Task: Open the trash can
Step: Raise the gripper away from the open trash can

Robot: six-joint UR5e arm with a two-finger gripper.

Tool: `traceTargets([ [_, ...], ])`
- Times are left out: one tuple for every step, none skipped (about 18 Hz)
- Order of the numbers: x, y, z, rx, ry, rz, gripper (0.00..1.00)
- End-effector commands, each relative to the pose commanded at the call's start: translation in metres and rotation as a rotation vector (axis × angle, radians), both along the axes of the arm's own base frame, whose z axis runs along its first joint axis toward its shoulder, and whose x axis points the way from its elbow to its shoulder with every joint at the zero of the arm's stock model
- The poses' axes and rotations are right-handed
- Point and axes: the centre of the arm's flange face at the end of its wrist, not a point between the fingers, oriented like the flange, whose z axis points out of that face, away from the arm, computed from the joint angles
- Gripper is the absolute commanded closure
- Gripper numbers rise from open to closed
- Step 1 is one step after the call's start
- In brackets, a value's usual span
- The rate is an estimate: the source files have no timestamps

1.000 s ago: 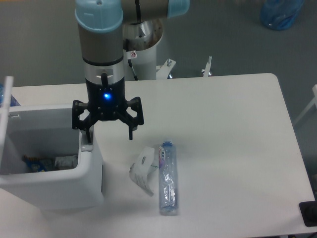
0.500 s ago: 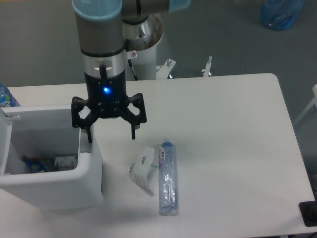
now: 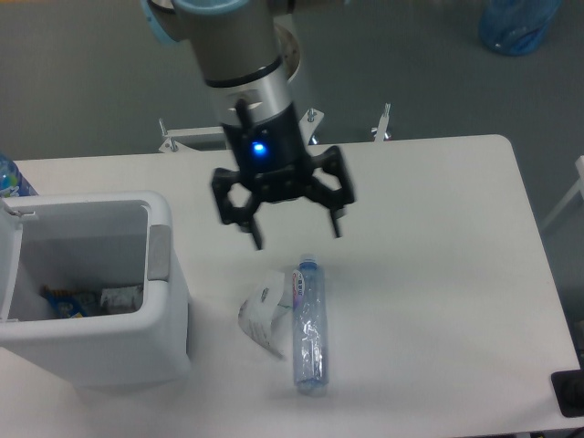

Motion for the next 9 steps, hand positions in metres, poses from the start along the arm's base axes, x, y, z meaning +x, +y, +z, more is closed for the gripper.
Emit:
traceTargets([
  [-0.009,-0.009,0.000,-0.014,0.003,-0.002,0.00],
  [-0.017,-0.017,-0.001,-0.032,0.006,-0.010,0.00],
  [-0.024,-0.024,-0.004,-0.060,0.010,-0.026,0.00],
  [-0.027,-0.029,-0.007,-0.096,0.011,-0.050,0.00],
  [-0.030,-0.032,-0.009,-0.137,0.005,-0.081,0.00],
  [-0.031,-0.035,-0.010,-0.170,0.000,-0.110,0.00],
  [-0.035,-0.039,-0.012,-0.190,-0.005,-0.130,0.00],
  [-0.039,-0.042,-0.012,-0.197,-0.004,-0.135,0.00],
  [-0.042,-0.046,-0.012,-0.199,-0.005,-0.130,0.00],
])
